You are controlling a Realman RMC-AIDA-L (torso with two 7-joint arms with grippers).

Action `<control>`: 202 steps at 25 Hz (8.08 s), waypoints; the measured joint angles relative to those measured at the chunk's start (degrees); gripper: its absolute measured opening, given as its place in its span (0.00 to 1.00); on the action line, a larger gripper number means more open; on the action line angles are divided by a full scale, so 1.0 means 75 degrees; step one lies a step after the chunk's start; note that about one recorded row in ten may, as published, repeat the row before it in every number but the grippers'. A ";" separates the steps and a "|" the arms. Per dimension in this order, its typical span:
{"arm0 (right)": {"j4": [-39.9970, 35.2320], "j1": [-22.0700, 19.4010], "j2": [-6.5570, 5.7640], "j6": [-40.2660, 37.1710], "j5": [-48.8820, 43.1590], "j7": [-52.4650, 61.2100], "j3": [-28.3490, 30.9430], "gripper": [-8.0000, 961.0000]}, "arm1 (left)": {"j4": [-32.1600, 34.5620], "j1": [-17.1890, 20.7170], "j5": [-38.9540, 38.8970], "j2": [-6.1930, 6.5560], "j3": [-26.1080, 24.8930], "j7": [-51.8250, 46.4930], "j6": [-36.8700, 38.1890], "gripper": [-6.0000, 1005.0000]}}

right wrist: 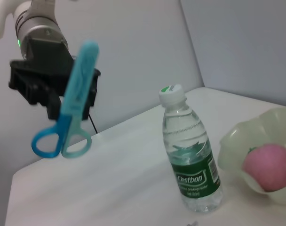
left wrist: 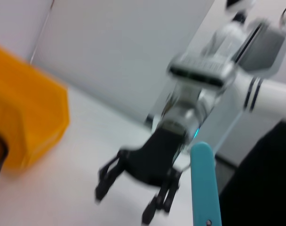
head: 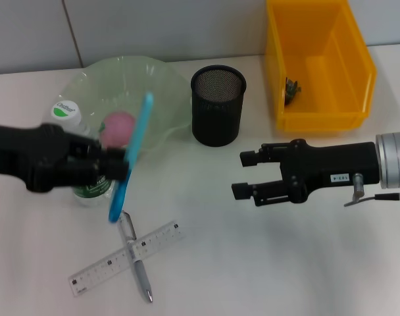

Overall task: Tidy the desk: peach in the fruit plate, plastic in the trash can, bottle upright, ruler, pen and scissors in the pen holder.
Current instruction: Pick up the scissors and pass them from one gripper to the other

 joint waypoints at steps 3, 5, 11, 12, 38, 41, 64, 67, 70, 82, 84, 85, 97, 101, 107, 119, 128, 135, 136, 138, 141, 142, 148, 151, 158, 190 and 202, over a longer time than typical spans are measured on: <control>0.0000 0.0034 0.0048 -0.0003 0.0001 -0.0104 0.0177 0.81 | -0.0280 0.0005 -0.0589 -0.0027 -0.0308 0.0267 -0.0031 0.25; 0.0000 0.0055 0.0066 0.0007 0.0001 -0.0200 0.0233 0.81 | -0.0553 0.0004 -0.0900 -0.0055 -0.0484 0.0458 -0.0043 0.25; -0.0008 0.0150 0.0079 0.0069 0.0007 -0.0320 0.0254 0.81 | -0.1380 0.0018 -0.1973 -0.0094 -0.0625 0.1131 -0.0042 0.25; -0.0036 0.0172 0.0081 0.0081 0.0010 -0.0332 0.0284 0.81 | -0.1409 0.0052 -0.2126 -0.0121 -0.0625 0.1212 -0.0035 0.25; 0.0046 0.0127 0.0395 0.0062 0.1076 -0.2879 0.0831 0.81 | -0.6409 -0.0208 -0.5672 -0.0898 -0.1141 0.4372 -0.1069 0.25; 0.0461 0.0081 0.0400 0.0067 0.1699 -0.3606 0.0786 0.81 | -0.6986 -0.0305 -0.5784 -0.0903 -0.1150 0.4736 -0.1105 0.25; 0.4060 0.0716 0.0460 -0.0990 0.4455 -0.8693 0.0687 0.81 | -0.9733 -0.0587 -0.5570 -0.0903 -0.2463 0.5496 -0.1333 0.25; 0.4218 0.0834 0.0478 -0.1059 0.4458 -0.9024 0.0666 0.81 | -0.9876 -0.0567 -0.4990 -0.0903 -0.3048 0.5563 -0.1409 0.25; 0.4393 0.0974 0.0480 -0.1109 0.4460 -0.9177 0.0697 0.81 | -0.9965 -0.0489 -0.4252 -0.0903 -0.3731 0.5599 -0.1564 0.25; 0.4620 0.1366 0.0479 -0.1125 0.4944 -0.9303 0.0646 0.81 | -1.0200 -0.0328 -0.3097 -0.0903 -0.4763 0.5732 -0.2067 0.25; 0.4716 0.1451 0.0480 -0.1123 0.4944 -0.9423 0.0636 0.81 | -1.0290 -0.0278 -0.2904 -0.0903 -0.5025 0.5843 -0.2144 0.25; 0.4776 0.1500 0.0480 -0.1121 0.4945 -0.9477 0.0633 0.81 | -1.0333 -0.0264 -0.2872 -0.0903 -0.5108 0.5847 -0.2207 0.25; 0.5412 0.1919 0.0480 -0.1100 0.4950 -1.0215 0.0669 0.81 | -1.0727 -0.0265 -0.2843 -0.0903 -0.5340 0.6068 -0.2374 0.25; 0.5556 0.2027 0.0480 -0.1098 0.4950 -1.0387 0.0720 0.81 | -1.0797 -0.0259 -0.2833 -0.0903 -0.5340 0.6069 -0.2400 0.25; 0.5577 0.2137 0.0480 -0.1076 0.4950 -1.0394 0.0734 0.81 | -1.0894 -0.0246 -0.2818 -0.0903 -0.5332 0.6163 -0.2407 0.25; 0.5579 0.2248 0.0480 -0.0897 0.4946 -1.0395 0.0736 0.79 | -1.1024 -0.0249 -0.2817 -0.0903 -0.5296 0.6257 -0.2405 0.25; 0.5578 0.2321 0.0480 -0.0897 0.5043 -1.0396 0.0748 0.76 | -1.1176 -0.0135 -0.2080 -0.0903 -0.5824 0.6568 -0.2458 0.25; 0.5587 0.2325 0.0480 -0.0915 0.5121 -1.0395 0.0738 0.71 | -1.1272 -0.0052 -0.2028 -0.0903 -0.5891 0.6723 -0.2495 0.25; 0.5587 0.2324 0.0480 -0.0916 0.5123 -1.0395 0.0727 0.67 | -1.1272 -0.0052 -0.2028 -0.0903 -0.5892 0.6724 -0.2513 0.25; 0.5590 0.2324 0.0479 -0.0921 0.5124 -1.0396 0.0709 0.59 | -1.1272 -0.0052 -0.2028 -0.0903 -0.5892 0.6725 -0.2528 0.25; 0.5590 0.2323 0.0479 -0.0933 0.5127 -1.0396 0.0689 0.49 | -1.1272 -0.0052 -0.2028 -0.0903 -0.5892 0.6725 -0.2528 0.25; 0.5591 0.2323 0.0480 -0.0934 0.5128 -1.0395 0.0683 0.47 | -1.1281 -0.0053 -0.2029 -0.0903 -0.5896 0.6726 -0.2592 0.25; 0.5626 0.2323 0.0480 -0.0954 0.5133 -1.0396 0.0683 0.42 | -1.1306 -0.0053 -0.2032 -0.0903 -0.5916 0.6741 -0.2611 0.25; 0.5633 0.2323 0.0480 -0.0957 0.5134 -1.0395 0.0677 0.42 | -1.1320 -0.0054 -0.2033 -0.0903 -0.5950 0.6742 -0.2613 0.25; 0.5637 0.2343 0.0480 -0.0953 0.5134 -1.0395 0.0677 0.42 | -1.1331 -0.0053 -0.2033 -0.0903 -0.5972 0.6734 -0.2613 0.25; 0.5944 0.2545 0.0480 -0.0817 0.5113 -1.0691 0.0674 0.29 | -1.1323 -0.0054 -0.2033 -0.0903 -0.5983 0.6653 -0.2685 0.25; 0.5956 0.2560 0.0479 -0.0816 0.5115 -1.0698 0.0734 0.26 | -1.1316 -0.0054 -0.2033 -0.0903 -0.5983 0.6652 -0.2681 0.25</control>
